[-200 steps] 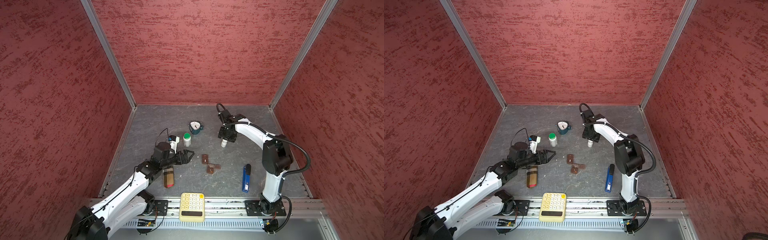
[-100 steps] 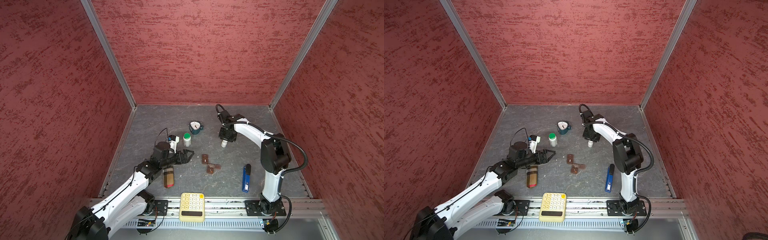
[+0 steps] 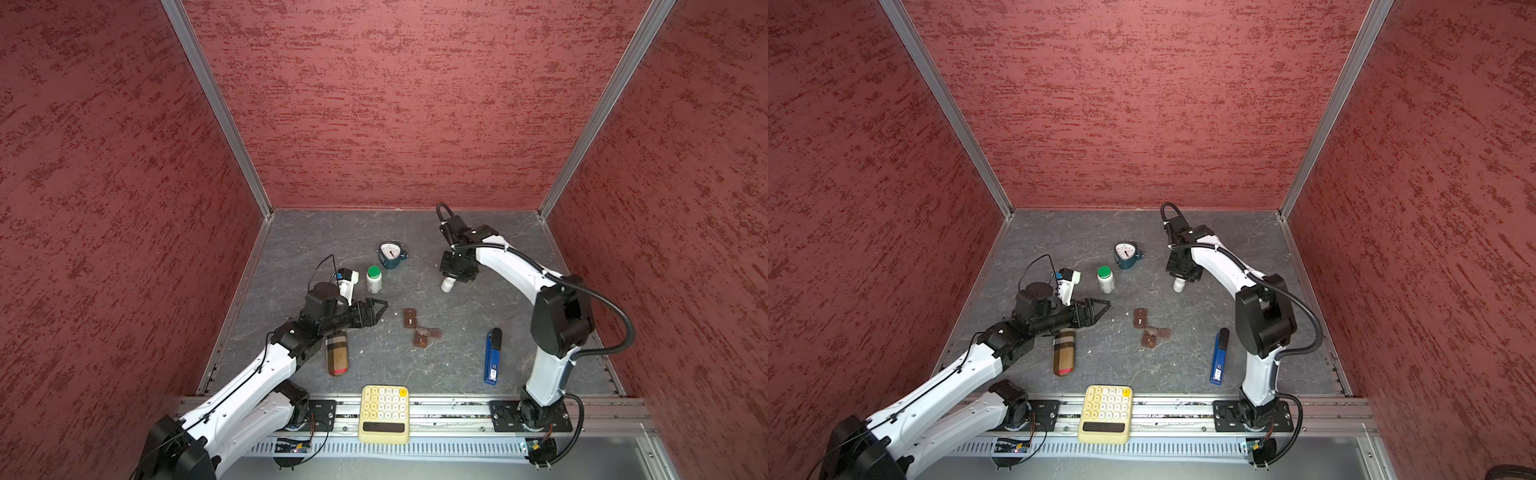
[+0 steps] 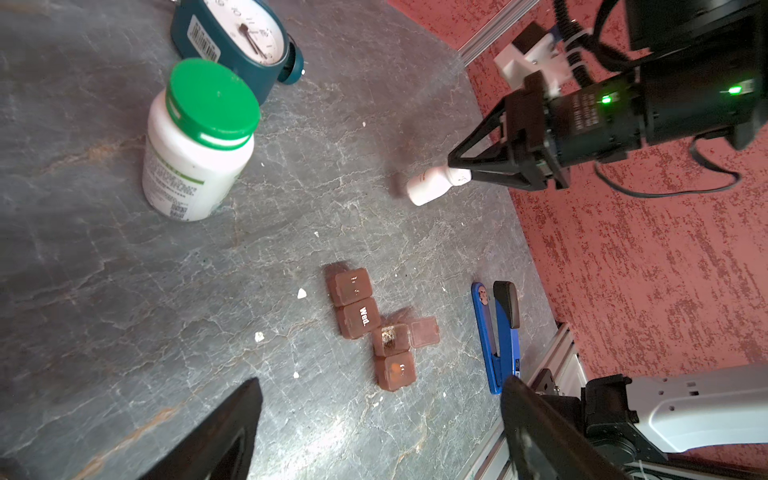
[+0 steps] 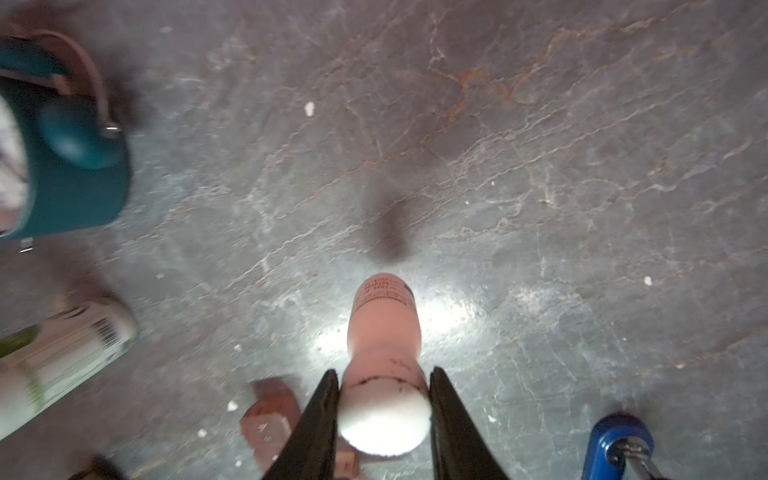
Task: Sort the pills into containers
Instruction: 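Grasp the white pink-capped pill bottle with the right gripper, then lift the white bottle toward the left gripper while left reaches to meet it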
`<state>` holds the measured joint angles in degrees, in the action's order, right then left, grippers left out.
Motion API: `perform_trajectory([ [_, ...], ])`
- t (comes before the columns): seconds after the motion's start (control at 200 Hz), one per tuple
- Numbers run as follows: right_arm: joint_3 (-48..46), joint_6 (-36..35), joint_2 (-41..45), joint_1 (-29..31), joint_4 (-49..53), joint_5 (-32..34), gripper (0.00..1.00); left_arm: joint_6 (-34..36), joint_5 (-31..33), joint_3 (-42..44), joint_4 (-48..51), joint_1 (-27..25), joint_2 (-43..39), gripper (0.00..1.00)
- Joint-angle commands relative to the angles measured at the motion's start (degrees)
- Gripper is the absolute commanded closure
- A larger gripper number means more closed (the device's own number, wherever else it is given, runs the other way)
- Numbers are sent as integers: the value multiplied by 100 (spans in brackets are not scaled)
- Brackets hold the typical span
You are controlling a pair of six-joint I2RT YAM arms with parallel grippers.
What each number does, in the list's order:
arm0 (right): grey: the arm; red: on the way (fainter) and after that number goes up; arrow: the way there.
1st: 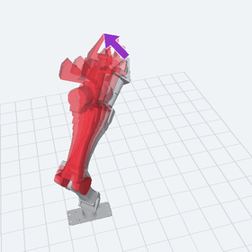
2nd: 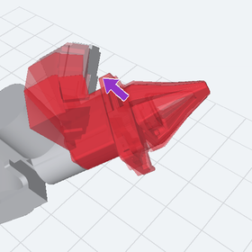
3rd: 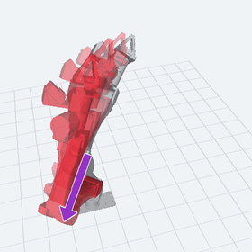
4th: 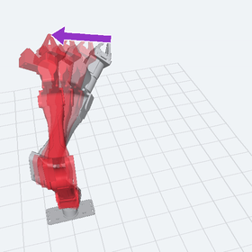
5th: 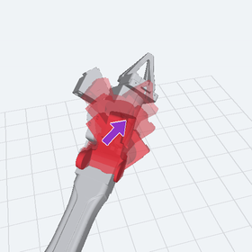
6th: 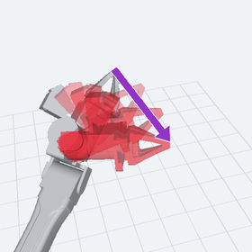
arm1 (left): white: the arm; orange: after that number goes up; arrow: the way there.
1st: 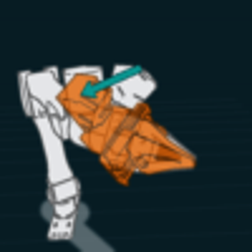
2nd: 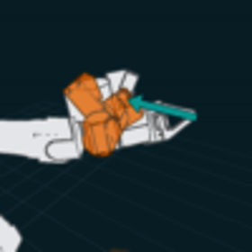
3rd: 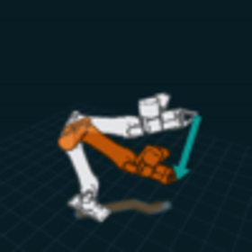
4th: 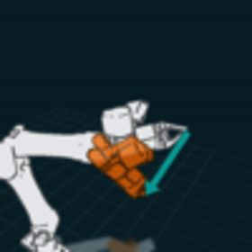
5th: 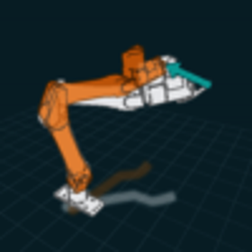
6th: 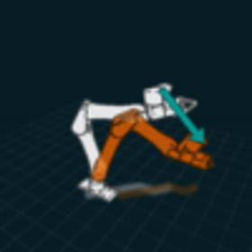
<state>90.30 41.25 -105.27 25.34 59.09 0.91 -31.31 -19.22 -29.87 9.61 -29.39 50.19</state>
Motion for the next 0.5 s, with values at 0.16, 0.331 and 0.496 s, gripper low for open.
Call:
perform_trajectory([
  [0.16,33,-194,1504,-23,528,-1012,74,1335,33,-147,-1692,-292,529,14],
  [0.331,-251,-167,2127,-23,608,-1374,74,2726,463,-114,-2510,-893,852,14],
  [0.496,-668,-128,2560,-21,461,-1784,74,3373,176,253,-3621,-1035,1180,14],
])
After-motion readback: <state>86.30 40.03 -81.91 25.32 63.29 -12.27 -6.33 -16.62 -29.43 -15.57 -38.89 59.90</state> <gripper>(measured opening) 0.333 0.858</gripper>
